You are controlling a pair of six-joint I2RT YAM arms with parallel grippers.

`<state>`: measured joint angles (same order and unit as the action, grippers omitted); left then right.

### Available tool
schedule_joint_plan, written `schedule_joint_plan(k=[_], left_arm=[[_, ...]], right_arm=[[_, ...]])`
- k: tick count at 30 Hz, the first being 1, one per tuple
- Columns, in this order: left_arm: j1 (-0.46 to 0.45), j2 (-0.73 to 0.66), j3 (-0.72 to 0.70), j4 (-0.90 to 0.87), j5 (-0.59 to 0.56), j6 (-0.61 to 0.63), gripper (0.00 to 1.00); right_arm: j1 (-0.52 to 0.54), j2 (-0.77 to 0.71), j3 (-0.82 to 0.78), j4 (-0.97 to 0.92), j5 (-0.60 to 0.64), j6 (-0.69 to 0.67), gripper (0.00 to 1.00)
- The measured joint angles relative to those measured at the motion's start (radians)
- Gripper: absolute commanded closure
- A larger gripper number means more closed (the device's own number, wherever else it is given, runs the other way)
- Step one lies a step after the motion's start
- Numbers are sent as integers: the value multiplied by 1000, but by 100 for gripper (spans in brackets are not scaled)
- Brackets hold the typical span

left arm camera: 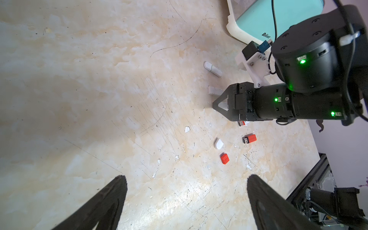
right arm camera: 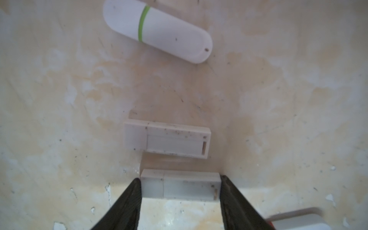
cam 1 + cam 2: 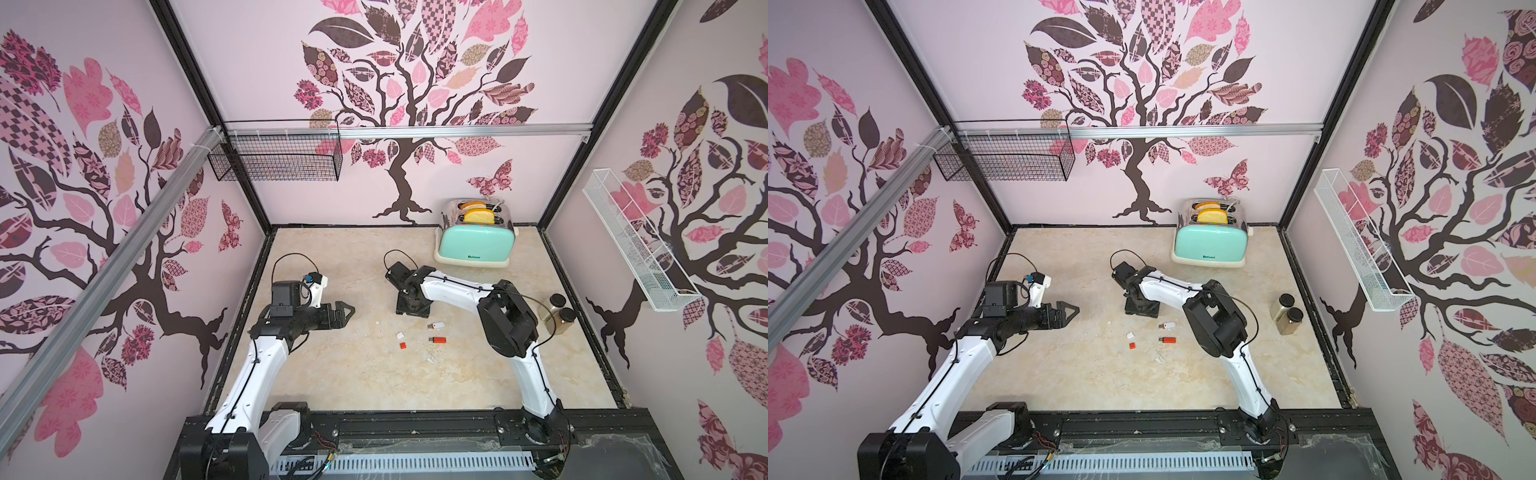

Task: Close the usb drive cover
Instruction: Place the USB drive at the center of the board.

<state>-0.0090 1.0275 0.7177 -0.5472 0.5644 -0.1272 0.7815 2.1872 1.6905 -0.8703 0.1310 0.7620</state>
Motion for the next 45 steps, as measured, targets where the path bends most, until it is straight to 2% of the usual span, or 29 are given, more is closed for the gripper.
schedule_joint_plan(k=[5,9,10,12,18,23,32,37,40,45], left_arm=[[0,0,0,0,2,0,2],[0,0,0,1,4,0,2],[0,0,0,1,4,0,2],[0,0,0,0,3,0,2],[0,0,0,0,1,0,2],[0,0,0,0,0,4,2],[2,6,0,-3,-7,16,2],[3,6,0,-1,-6,19,2],[5,6,0,-2,-11,19,2],[6,6,0,-2,-11,19,2]], right_arm=[[13,0,1,-8,-3,-4,31],[17,0,3,-12,-12,-11,19],[17,0,5,-14,-15,-13,13],[17,0,10,-24,-22,-20,11],[13,-44,-44,-9,-35,-43,8],[6,-176,-177,36,-41,-104,8],[-12,-386,-357,165,-19,-315,2],[-26,-516,-489,278,-78,-476,0],[-27,-528,-481,295,-130,-573,0],[-27,-467,-402,291,-263,-771,1]])
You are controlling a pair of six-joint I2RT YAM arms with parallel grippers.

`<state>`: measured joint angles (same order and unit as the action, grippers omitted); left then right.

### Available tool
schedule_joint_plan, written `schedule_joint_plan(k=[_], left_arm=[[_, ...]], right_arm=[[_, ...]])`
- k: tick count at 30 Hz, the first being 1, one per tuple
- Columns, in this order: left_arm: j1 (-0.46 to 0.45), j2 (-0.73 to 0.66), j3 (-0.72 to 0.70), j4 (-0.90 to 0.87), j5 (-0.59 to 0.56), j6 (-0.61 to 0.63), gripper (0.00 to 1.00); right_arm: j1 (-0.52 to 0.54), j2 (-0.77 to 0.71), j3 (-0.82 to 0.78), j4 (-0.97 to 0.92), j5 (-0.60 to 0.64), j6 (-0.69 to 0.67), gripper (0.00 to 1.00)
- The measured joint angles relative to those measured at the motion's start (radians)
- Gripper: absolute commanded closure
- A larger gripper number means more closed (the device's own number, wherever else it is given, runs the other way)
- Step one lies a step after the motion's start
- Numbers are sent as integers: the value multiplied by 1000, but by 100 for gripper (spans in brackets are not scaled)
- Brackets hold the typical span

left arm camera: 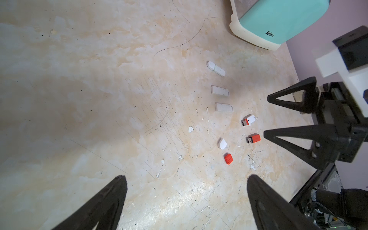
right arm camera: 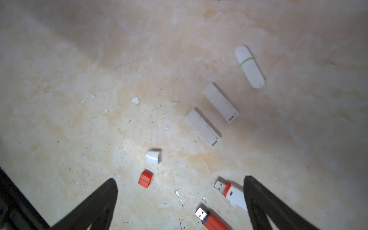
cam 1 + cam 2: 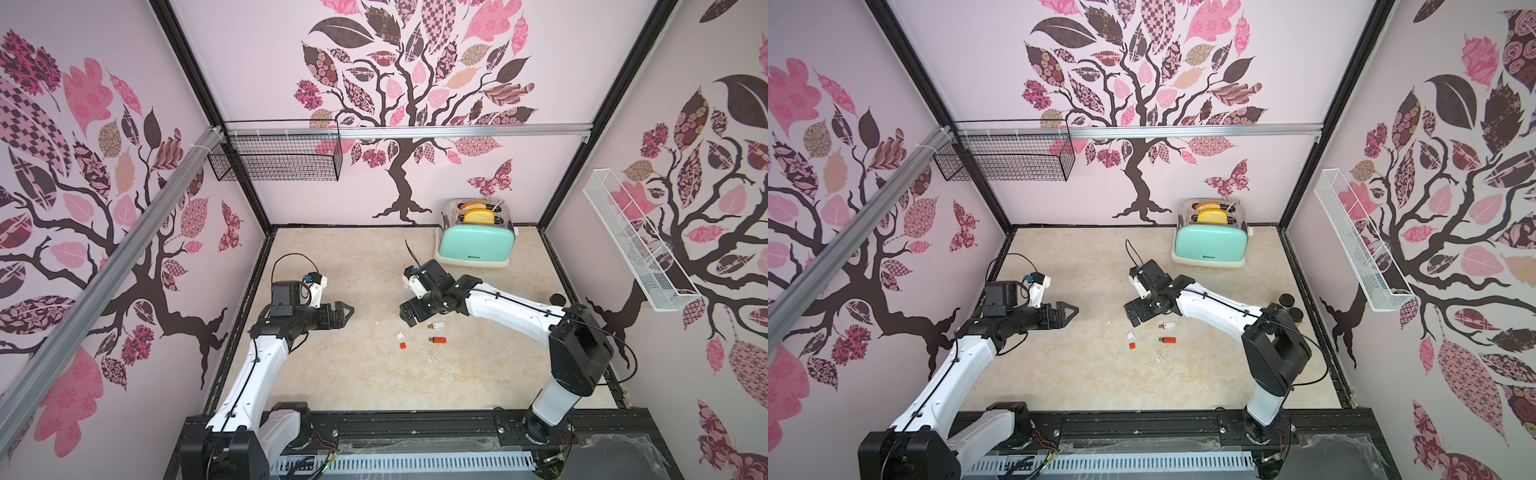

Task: Close the usb drive cover
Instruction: Place the USB drive at the center of the board, then pick up the cover from the center of the board.

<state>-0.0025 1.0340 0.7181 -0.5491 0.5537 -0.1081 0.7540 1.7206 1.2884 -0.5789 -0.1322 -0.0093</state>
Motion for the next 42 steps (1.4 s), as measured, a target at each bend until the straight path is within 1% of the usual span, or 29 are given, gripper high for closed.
schedule_joint_plan(k=[5,9,13,17,22,23,25,26,29,31,37,42], left_arm=[[3,0,0,1,0,1,2],[3,-2,0,1,-2,0,2],[3,-5,0,0,-1,2,2],[3,-16,0,0,-3,4,2],[3,-19,0,1,-3,4,2],[3,-19,0,1,-3,4,2],[3,-19,0,1,-2,4,2],[3,-19,0,0,-3,3,2],[3,-19,0,1,-3,4,2],[3,-19,0,1,-1,4,2],[3,-19,0,1,-2,4,2],[3,-19,0,0,-3,3,2]], right_arm=[[0,24,14,-16,-137,-224,6],[2,42,49,-59,-211,-412,7],[2,106,128,-119,-210,-573,13],[2,154,148,-135,-183,-663,26],[23,175,114,-142,-161,-770,29],[28,176,103,-142,-159,-787,30],[37,186,95,-150,-153,-818,39],[42,193,96,-149,-151,-827,42],[48,215,97,-145,-151,-847,44],[48,231,99,-146,-151,-853,50],[48,267,114,-150,-154,-866,54],[51,273,125,-142,-148,-868,54]])
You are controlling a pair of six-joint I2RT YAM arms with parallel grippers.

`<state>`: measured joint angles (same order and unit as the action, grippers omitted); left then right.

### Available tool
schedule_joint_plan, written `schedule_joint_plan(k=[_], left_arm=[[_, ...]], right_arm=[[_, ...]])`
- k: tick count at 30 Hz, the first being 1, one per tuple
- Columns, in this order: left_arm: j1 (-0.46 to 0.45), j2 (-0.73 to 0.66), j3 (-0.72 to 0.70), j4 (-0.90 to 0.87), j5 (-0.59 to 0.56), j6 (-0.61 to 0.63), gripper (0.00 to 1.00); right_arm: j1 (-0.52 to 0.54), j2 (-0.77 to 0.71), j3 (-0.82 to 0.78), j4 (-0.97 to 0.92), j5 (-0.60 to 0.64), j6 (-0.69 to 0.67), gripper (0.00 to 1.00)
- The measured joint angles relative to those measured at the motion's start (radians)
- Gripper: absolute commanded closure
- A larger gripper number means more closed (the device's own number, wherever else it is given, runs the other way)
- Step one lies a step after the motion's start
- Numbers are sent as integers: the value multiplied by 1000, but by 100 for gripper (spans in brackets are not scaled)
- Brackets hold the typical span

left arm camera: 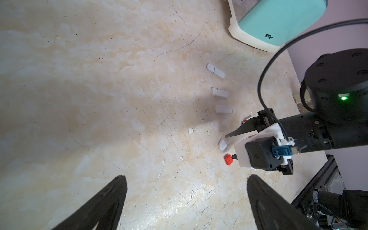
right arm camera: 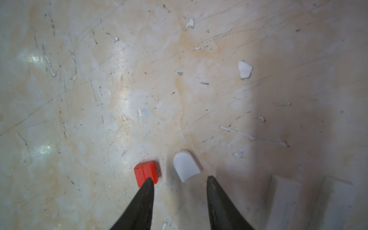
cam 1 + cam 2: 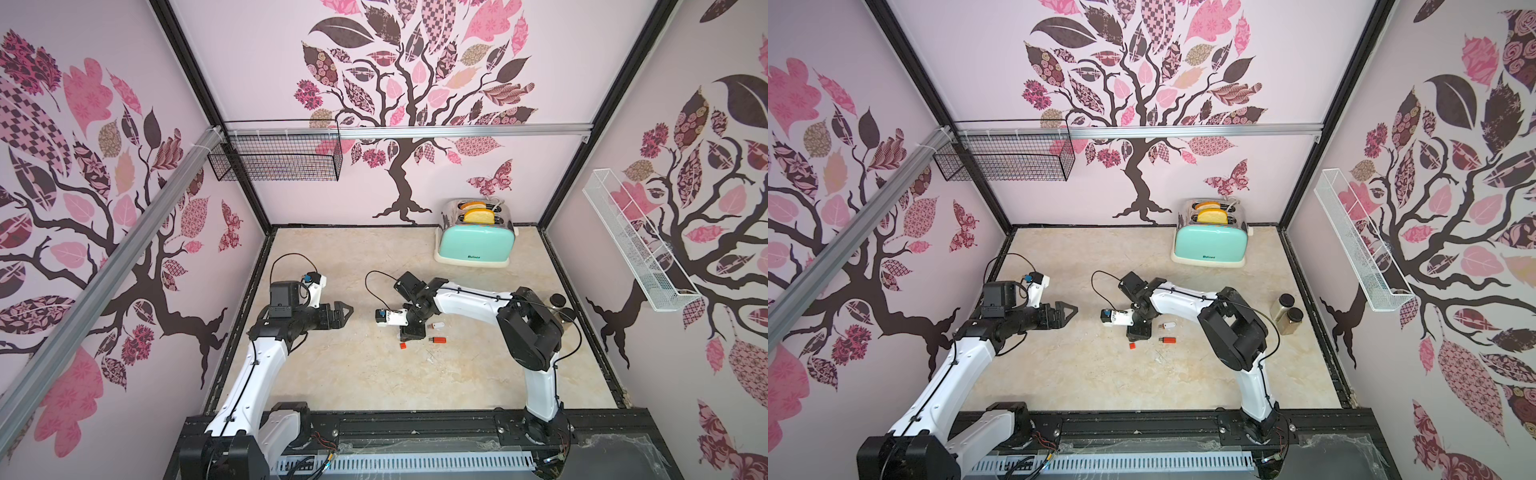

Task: Close the usb drive cover
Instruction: Pick up the cover from the center of the board.

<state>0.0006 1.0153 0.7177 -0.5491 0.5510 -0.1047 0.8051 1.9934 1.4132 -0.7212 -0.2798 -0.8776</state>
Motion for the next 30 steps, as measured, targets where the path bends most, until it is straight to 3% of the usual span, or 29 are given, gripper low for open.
schedule_joint_plan(k=[18,30], left_arm=[[0,-4,0,0,0,0,2],[1,-5,0,0,2,0,2]], right_arm=[[15,45,11,17,43,-2,55],[16,45,10,25,65,1,68]])
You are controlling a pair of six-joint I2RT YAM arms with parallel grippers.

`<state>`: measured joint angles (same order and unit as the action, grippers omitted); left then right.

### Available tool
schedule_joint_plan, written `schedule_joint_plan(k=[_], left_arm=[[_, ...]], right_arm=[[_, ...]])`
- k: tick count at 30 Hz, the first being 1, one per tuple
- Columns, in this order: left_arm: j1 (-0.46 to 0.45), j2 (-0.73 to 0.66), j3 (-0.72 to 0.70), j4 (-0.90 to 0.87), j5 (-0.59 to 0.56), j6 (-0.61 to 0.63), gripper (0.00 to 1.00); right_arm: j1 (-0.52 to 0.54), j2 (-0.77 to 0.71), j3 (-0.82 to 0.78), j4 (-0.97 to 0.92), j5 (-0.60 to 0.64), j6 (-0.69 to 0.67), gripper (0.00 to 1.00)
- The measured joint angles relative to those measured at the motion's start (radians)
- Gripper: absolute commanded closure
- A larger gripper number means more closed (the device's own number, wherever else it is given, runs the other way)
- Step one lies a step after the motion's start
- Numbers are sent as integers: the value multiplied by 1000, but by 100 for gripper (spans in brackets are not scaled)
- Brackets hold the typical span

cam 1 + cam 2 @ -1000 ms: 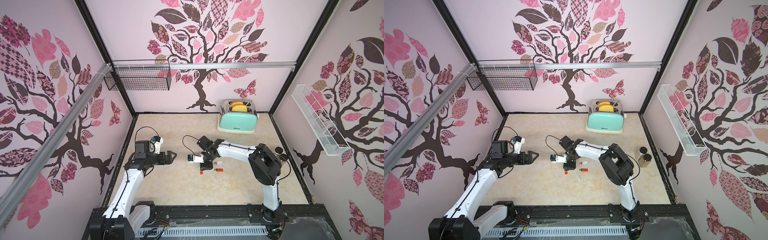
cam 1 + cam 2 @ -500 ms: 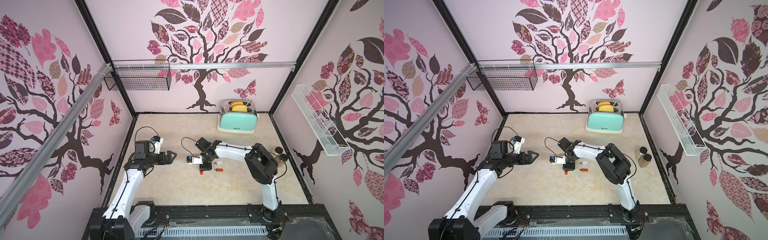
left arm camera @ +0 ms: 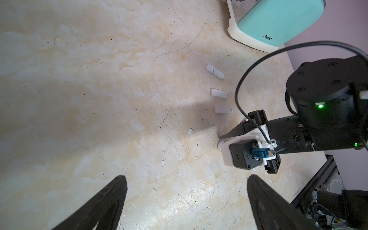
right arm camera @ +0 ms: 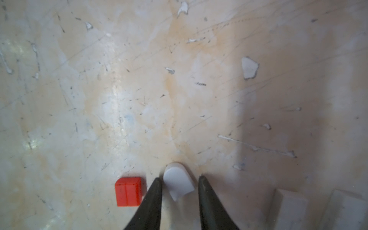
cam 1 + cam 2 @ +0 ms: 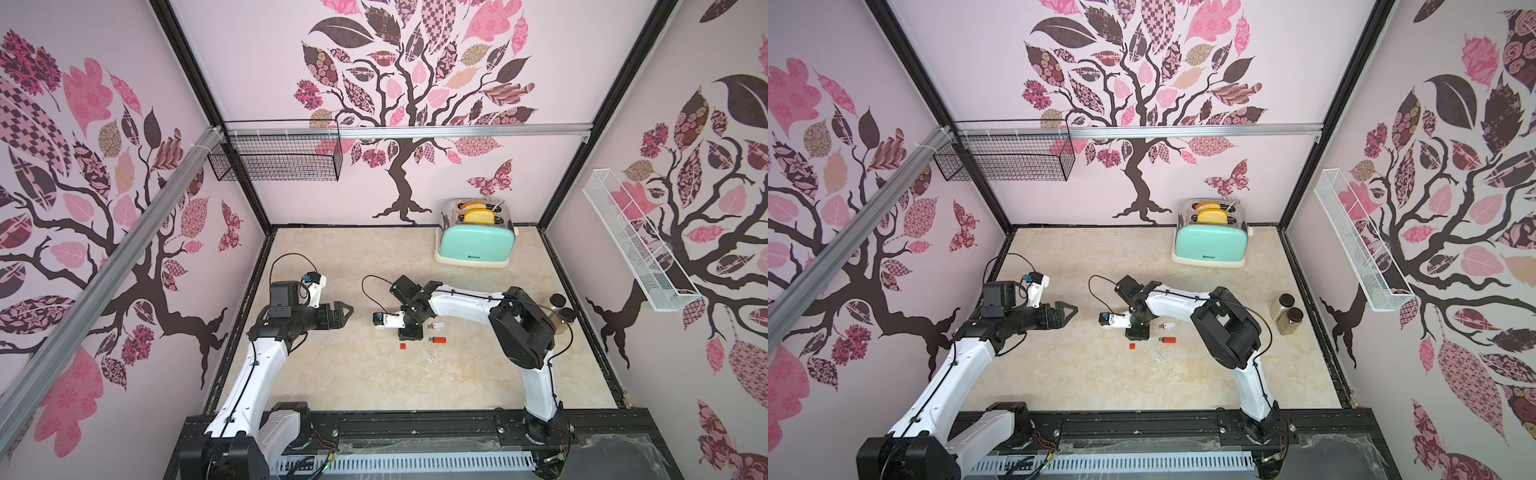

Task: Close the usb drive cover
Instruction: Pick up the cover from the center of the board.

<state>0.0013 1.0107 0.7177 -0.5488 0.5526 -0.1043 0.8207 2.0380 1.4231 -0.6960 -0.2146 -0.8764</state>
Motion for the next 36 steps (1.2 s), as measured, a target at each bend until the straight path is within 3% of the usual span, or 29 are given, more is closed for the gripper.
schedule_joint_plan(k=[15,26,36], left_arm=[[1,-2,0,0,2,0,2],[1,-2,0,0,1,0,2],[1,-2,0,0,2,0,2]], right_arm=[[13,-27,-41,26,21,-12,72],[20,-27,-42,31,33,-16,69],[26,-27,-42,31,28,-29,76]])
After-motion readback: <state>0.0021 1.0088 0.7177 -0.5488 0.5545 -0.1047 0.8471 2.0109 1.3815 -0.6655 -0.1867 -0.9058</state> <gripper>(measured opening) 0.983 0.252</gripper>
